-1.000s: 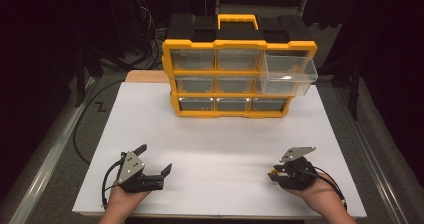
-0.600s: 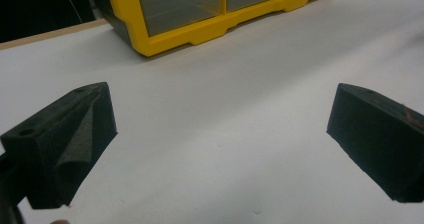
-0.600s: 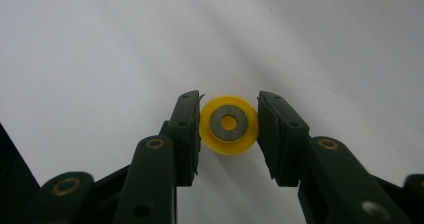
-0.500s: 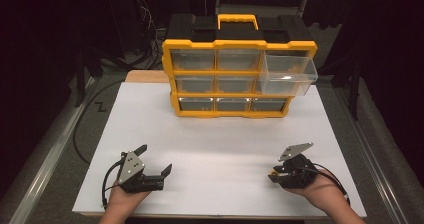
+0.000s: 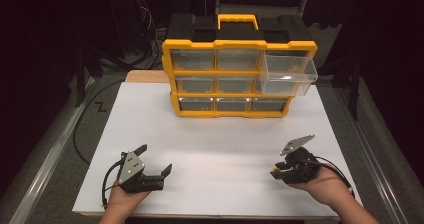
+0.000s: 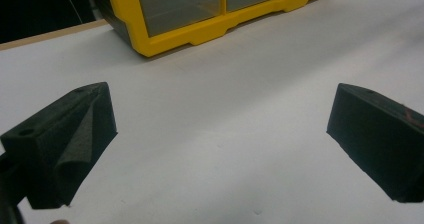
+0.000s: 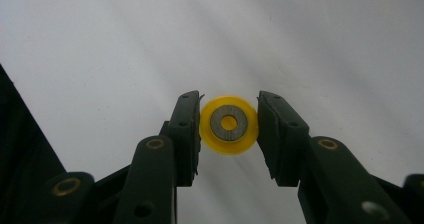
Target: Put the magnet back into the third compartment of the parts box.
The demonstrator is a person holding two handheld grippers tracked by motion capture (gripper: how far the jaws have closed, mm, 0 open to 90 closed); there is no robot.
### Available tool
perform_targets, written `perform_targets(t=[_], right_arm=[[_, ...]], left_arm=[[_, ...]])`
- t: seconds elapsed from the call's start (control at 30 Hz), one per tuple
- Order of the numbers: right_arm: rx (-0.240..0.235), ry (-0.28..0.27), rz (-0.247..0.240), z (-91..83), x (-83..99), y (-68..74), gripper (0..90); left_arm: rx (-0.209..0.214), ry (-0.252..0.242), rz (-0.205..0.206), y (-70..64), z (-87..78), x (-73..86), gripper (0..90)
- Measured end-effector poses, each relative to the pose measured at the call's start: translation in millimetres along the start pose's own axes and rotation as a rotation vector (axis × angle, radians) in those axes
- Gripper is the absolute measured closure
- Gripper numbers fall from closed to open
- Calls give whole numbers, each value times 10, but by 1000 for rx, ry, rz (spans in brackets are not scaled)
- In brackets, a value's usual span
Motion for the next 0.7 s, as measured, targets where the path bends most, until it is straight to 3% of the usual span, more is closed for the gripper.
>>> perform_targets(t=[0.7], right_arm=[[-10,14,-29,-138,-97,-48,650]], left_arm=[[9,-8,-6,9,15,-8,6]])
Point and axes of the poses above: each handheld gripper's, and its own axes: z roughly forward along the jaws, x roughly out of its underside, y roughly to its left, the point moved 10 cm from there along z, roughly forward along the jaws, and after that the axes turned 3 degrees about x, right-handed, at the moved point
